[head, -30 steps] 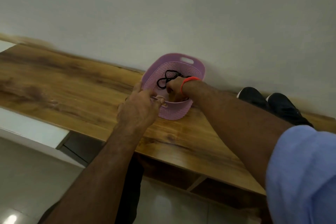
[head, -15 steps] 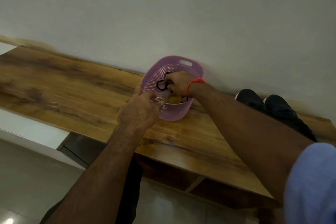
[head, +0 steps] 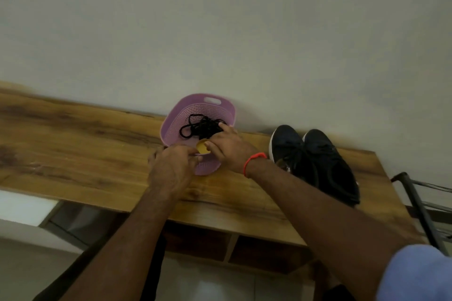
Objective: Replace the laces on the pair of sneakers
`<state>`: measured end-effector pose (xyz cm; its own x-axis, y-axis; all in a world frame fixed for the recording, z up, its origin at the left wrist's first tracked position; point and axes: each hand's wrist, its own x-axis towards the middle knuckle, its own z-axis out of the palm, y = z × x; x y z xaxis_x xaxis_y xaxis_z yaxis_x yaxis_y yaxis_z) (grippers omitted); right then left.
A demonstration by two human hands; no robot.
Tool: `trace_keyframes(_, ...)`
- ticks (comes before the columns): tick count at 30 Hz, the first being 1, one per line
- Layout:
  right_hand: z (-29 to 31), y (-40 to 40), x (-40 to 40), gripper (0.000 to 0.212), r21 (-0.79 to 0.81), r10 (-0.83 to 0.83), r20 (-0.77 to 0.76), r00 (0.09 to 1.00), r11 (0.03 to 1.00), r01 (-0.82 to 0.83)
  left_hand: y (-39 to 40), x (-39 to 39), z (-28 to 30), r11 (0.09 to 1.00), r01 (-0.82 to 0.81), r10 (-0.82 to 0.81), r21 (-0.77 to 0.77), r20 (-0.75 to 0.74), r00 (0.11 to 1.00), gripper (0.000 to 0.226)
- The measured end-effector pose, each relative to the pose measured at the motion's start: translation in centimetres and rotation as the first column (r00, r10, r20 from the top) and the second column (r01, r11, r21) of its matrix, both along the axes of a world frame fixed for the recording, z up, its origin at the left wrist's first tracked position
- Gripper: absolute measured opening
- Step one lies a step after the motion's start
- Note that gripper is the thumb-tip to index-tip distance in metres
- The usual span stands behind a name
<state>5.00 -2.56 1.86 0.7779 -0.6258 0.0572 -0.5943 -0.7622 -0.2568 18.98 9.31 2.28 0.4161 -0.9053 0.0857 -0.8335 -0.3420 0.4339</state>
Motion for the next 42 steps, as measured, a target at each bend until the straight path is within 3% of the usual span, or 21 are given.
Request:
trace_keyframes(3,0.3,0.3,-0.8,0.041,0.091,-0.019,0.017,1.000,0.996,0.017,-0.1,-1.0,0.1,0.999,-0.036,0.037,-0.024,0.031,0.999,0.025)
trace_keyframes(7,2.3,1.6,-3.8,0.041,0.215,-0.083,0.226,0.971,0.976,0.033,-0.3,-1.1,0.4,1.000,-0.016,0.016,0.008,0.029,0.999,0.028)
trace_keyframes(10,3.5,2.7,-9.2,0.039,0.144,-0.136,0.280,0.950,0.985,0.099,0.0,-1.9,0.4,0.998,-0.008,0.004,0.056,0.061,0.998,0.050)
trace_keyframes(14,3.3,3.7,-18.5,0.039,0.032,-0.396,0.325,0.859,0.912,0.408,0.7,-5.8,0.6,0.990,0.131,-0.122,-0.054,0.142,0.982,0.071)
trace_keyframes(16,2.3,4.3,-22.1,0.047,0.060,-0.562,0.244,0.790,0.822,0.566,0.8,-9.2,0.1,0.953,0.293,-0.284,-0.070,0.122,0.951,0.072)
trace_keyframes(18,0.9,4.6,-24.3,0.062,0.136,-0.666,0.050,0.744,0.743,0.655,0.5,-12.8,-0.8,0.896,0.444,-0.443,-0.023,0.043,0.895,0.070)
trace_keyframes(20,-0.4,4.7,-25.2,0.071,0.248,-0.678,-0.089,0.729,0.694,0.676,0.0,-15.6,-1.9,0.841,0.538,-0.539,0.047,0.004,0.842,0.071)
trace_keyframes(22,-1.4,4.6,-25.4,0.071,0.272,-0.662,-0.126,0.739,0.693,0.667,-0.6,-17.3,-3.1,0.815,0.568,-0.573,0.116,0.008,0.820,0.071)
trace_keyframes(29,-1.7,4.2,-25.6,0.064,0.221,-0.649,-0.101,0.754,0.724,0.653,-2.8,-18.8,-5.0,0.847,0.523,-0.527,0.096,0.033,0.849,0.054)
trace_keyframes(36,-1.7,4.4,-25.7,0.063,0.220,-0.630,-0.108,0.769,0.739,0.636,-3.0,-18.9,-4.5,0.830,0.532,-0.545,0.165,0.041,0.838,0.059)
trace_keyframes(39,-1.3,4.8,-26.1,0.058,0.227,-0.653,-0.079,0.753,0.724,0.652,-2.3,-18.7,-3.5,0.834,0.540,-0.544,0.112,0.011,0.839,0.068)
trace_keyframes(42,-0.5,5.6,-25.5,0.056,0.095,-0.673,-0.009,0.740,0.736,0.671,-1.5,-18.5,-2.4,0.859,0.511,-0.511,0.016,0.071,0.857,0.071)
